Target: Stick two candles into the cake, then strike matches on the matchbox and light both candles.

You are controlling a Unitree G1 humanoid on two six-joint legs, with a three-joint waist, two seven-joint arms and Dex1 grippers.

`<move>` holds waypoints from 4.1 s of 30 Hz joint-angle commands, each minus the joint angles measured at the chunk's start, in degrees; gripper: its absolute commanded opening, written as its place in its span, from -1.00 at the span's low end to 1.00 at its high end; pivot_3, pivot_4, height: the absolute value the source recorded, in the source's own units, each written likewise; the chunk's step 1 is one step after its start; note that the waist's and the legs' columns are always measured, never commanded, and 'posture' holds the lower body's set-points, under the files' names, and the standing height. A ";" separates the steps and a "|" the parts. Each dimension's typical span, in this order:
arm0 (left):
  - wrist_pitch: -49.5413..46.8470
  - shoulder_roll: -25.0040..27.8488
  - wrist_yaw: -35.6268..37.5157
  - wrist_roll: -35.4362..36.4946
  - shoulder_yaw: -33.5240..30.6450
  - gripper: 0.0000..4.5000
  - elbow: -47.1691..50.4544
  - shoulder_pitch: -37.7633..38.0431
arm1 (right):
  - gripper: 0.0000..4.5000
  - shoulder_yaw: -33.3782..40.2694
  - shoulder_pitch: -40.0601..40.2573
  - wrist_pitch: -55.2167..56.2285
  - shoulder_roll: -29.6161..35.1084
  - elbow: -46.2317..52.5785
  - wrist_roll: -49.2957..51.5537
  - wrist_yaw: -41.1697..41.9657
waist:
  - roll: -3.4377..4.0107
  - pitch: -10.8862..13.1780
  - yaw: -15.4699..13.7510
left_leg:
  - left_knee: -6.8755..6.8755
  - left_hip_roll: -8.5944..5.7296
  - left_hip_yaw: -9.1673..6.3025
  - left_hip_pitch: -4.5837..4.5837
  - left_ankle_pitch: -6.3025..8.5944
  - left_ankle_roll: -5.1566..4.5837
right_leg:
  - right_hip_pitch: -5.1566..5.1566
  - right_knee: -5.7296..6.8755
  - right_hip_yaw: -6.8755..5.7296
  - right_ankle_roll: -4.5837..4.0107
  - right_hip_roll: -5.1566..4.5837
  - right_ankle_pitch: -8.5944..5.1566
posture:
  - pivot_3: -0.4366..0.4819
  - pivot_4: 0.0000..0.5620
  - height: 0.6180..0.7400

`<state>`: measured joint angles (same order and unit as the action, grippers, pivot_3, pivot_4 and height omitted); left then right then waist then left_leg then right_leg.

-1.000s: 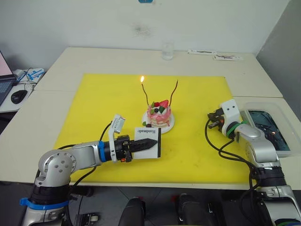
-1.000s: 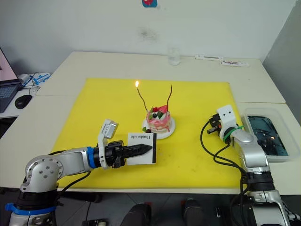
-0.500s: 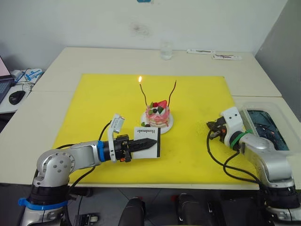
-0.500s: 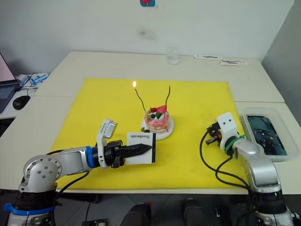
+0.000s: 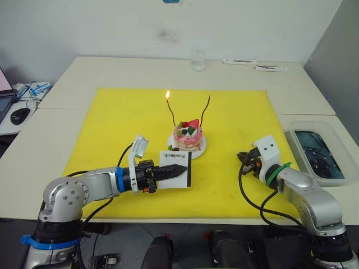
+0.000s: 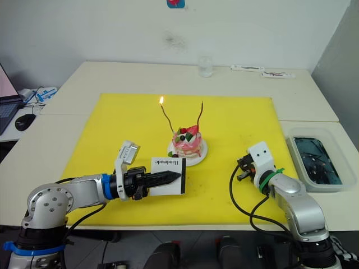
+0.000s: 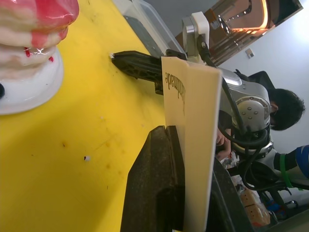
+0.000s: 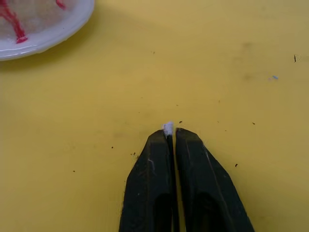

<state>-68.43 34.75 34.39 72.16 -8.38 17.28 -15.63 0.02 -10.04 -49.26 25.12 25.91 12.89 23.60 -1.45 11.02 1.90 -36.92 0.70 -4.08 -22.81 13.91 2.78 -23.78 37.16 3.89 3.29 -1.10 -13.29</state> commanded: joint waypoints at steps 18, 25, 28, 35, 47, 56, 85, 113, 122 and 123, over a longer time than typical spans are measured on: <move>-0.27 0.82 0.34 1.38 -0.84 -1.00 0.86 -0.65 | 0.04 2.98 4.87 14.36 1.12 -1.74 0.94 2.00 | 0.00 0.00 0.00 | -0.03 0.00 0.01 0.01 0.00 0.00 | 0.01 0.00 0.02 -0.08 0.00 -0.04 | -0.05 -0.47 1.00; -0.38 0.93 0.37 1.43 -0.88 -1.00 0.92 -0.67 | 0.04 2.10 4.75 16.16 0.85 -5.41 -0.74 1.17 | 0.00 0.00 -0.01 | -0.02 0.00 0.01 0.01 0.00 0.00 | 0.01 -0.01 0.02 -0.06 0.00 -0.03 | -0.05 -0.47 1.00; -0.42 0.93 0.33 1.51 -0.92 -1.00 0.98 -0.63 | -0.11 1.86 4.52 16.61 0.36 -6.01 -0.85 1.11 | 0.00 0.00 0.00 | -0.03 0.00 0.01 0.01 0.00 0.00 | 0.01 0.00 0.02 -0.07 0.00 -0.04 | -0.05 -0.47 1.00; -0.44 1.01 0.39 1.50 -0.98 -1.00 1.01 -0.50 | -0.98 1.49 4.90 15.87 0.50 -6.13 -1.36 0.42 | 0.00 0.00 0.00 | -0.05 0.00 0.01 0.02 0.00 0.00 | 0.03 0.00 0.03 -0.09 0.00 -0.05 | -0.05 -0.47 1.00; -0.30 0.45 -0.10 1.42 -0.96 -1.00 0.29 -0.79 | -0.98 2.38 4.66 15.19 4.17 0.79 1.74 5.17 | 0.00 0.00 -0.01 | -0.04 0.00 0.01 0.01 0.00 0.00 | 0.02 0.00 0.03 -0.08 0.00 -0.04 | -0.05 -0.47 1.00; -0.51 -2.45 -1.74 1.69 0.07 -1.00 -2.28 -3.46 | -0.98 -1.33 0.24 14.85 12.52 12.04 4.86 14.26 | 0.00 0.00 -0.02 | -0.05 0.00 0.00 0.01 0.00 0.00 | 0.02 -0.01 0.02 -0.06 0.00 -0.03 | -0.05 -0.47 1.00; -2.62 -5.76 -2.01 0.15 1.49 -1.00 -5.19 -7.70 | -0.98 -17.47 -10.20 26.68 14.72 9.99 -8.70 21.26 | -0.01 0.00 -0.07 | -0.05 -0.01 -0.10 0.00 0.00 0.00 | 0.05 -0.01 -0.10 0.05 -0.01 0.03 | -0.05 -0.47 1.00; -3.86 5.25 0.94 2.31 -6.80 -1.00 -1.36 -5.12 | -0.98 -9.41 -11.35 27.09 19.10 8.58 -1.58 30.94 | -0.06 0.02 0.11 | -0.04 0.01 -0.24 0.01 0.00 0.01 | 0.09 0.03 -0.26 0.04 -0.03 0.03 | -0.05 -0.47 1.00; -0.92 2.30 1.40 -0.53 -2.10 -1.00 2.29 -0.93 | -0.98 -7.16 -23.42 18.40 14.18 2.89 -2.79 23.19 | -0.06 0.02 -0.07 | -0.08 0.00 -0.21 0.03 -0.01 0.01 | 0.10 0.03 -0.22 -0.19 -0.03 -0.06 | -0.05 -0.47 1.00; -0.74 2.15 1.51 -0.62 -1.89 -1.00 2.22 -1.01 | -0.98 -7.14 -24.71 18.17 13.91 2.18 -3.12 22.59 | -0.06 0.02 -0.07 | -0.07 0.00 -0.21 0.02 -0.01 0.01 | 0.10 0.03 -0.22 -0.18 -0.03 -0.05 | -0.05 -0.47 1.00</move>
<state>-70.55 36.77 34.99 71.43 -9.95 17.78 -16.30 -9.20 -33.42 -30.66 39.12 27.94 10.14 47.56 -1.51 11.04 1.83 -36.98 0.70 -4.30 -22.79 13.90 2.80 -23.70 37.18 3.64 3.17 -1.13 -13.30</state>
